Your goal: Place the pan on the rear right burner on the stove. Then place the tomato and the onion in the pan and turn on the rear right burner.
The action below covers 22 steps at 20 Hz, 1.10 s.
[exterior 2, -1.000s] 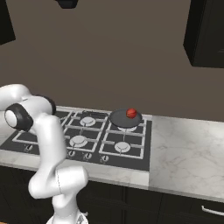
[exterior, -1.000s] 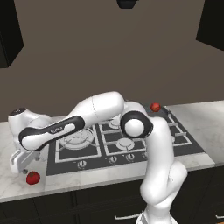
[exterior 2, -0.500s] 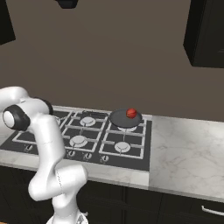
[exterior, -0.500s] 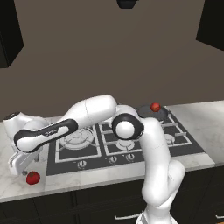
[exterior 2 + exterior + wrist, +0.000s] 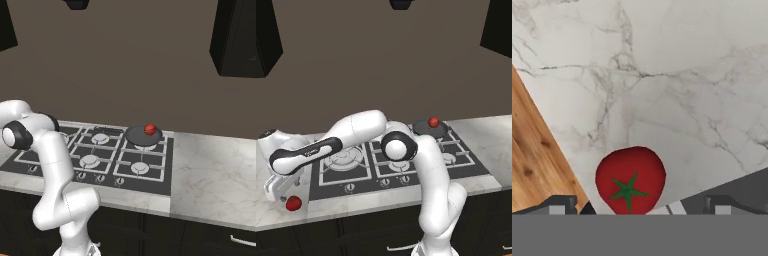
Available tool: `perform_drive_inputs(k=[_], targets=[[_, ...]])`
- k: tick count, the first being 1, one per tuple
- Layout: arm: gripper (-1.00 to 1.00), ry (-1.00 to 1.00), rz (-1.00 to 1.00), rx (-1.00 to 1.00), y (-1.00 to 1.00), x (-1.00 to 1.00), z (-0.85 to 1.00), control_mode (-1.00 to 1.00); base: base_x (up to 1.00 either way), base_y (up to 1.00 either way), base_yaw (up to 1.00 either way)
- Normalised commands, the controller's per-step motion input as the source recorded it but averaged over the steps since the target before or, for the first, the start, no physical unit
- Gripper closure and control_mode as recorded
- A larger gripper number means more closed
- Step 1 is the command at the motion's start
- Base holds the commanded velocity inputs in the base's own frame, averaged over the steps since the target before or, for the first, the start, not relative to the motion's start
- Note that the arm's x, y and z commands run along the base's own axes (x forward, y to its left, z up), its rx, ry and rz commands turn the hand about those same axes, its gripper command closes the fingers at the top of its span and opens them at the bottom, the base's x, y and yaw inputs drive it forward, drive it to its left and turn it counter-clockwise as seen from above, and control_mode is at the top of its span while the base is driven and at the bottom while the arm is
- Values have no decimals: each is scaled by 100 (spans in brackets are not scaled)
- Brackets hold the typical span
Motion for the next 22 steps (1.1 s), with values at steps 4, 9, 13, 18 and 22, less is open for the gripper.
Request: perform_drive_inputs(k=[4, 9, 13, 18, 22], targets=[[-100, 1, 0, 0, 0, -3, -16, -100, 0, 0, 0], [-100, 2, 0, -1, -3, -11, -20, -100, 0, 0, 0], [-100, 4, 0, 0, -8, -13, -14, -100, 0, 0, 0], [-100, 1, 0, -1, -11, -6, -10, -100, 0, 0, 0], [-100, 0, 0, 0, -8, -1, -15, -100, 0, 0, 0]])
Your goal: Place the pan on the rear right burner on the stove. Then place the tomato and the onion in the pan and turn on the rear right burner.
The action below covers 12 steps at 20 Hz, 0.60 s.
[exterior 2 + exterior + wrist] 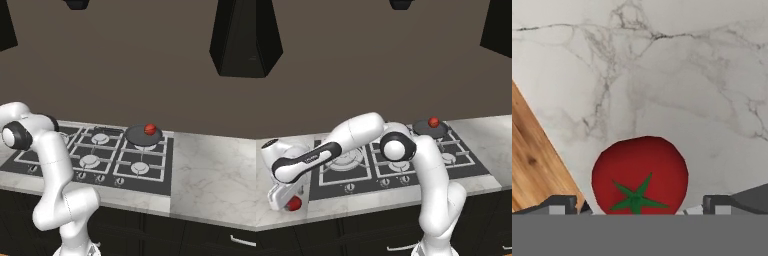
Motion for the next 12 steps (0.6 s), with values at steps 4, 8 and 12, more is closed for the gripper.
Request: perform_drive_inputs(k=[4, 8, 12], targets=[[-100, 0, 0, 0, 0, 0, -24, -100, 0, 0, 0], [100, 0, 0, 0, 0, 0, -34, -100, 0, 0, 0], [100, 2, 0, 0, 2, 1, -25, -100, 0, 0, 0]])
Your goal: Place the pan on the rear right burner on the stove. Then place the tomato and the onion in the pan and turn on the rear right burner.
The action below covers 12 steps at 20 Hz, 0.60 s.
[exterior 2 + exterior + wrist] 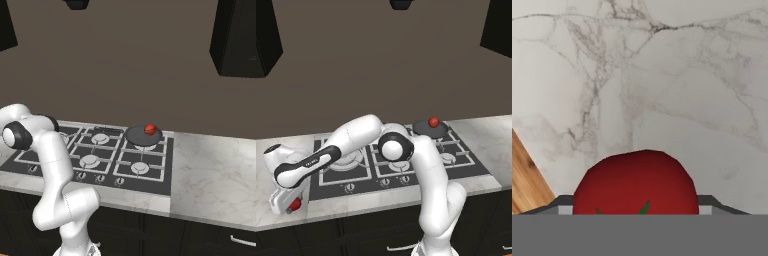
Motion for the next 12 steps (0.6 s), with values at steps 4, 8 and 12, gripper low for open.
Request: perform_drive_inputs(k=[4, 8, 12], targets=[[100, 0, 0, 0, 0, 0, -4, -100, 0, 0, 0], [100, 0, 0, 0, -3, -3, 37, -100, 0, 0, 0], [100, 0, 0, 0, -26, 0, 75, -100, 0, 0, 0]])
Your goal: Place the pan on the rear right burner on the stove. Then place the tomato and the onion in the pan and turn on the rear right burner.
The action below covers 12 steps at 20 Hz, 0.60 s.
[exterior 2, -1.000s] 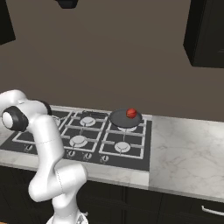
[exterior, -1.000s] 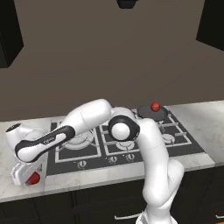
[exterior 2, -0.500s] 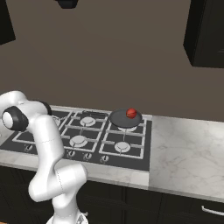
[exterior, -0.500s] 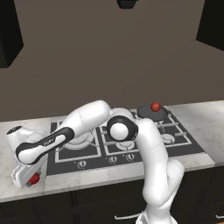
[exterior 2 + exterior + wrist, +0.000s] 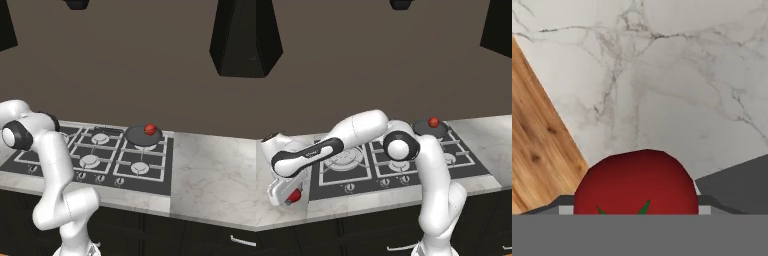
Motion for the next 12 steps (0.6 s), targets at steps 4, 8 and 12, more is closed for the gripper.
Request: perform_drive_inputs(k=[4, 8, 12], targets=[[100, 0, 0, 0, -61, 0, 59, -100, 0, 0, 0], [100, 0, -1, 1, -85, 0, 39, -100, 0, 0, 0], [100, 0, -2, 3, -98, 0, 19, -100, 0, 0, 0]])
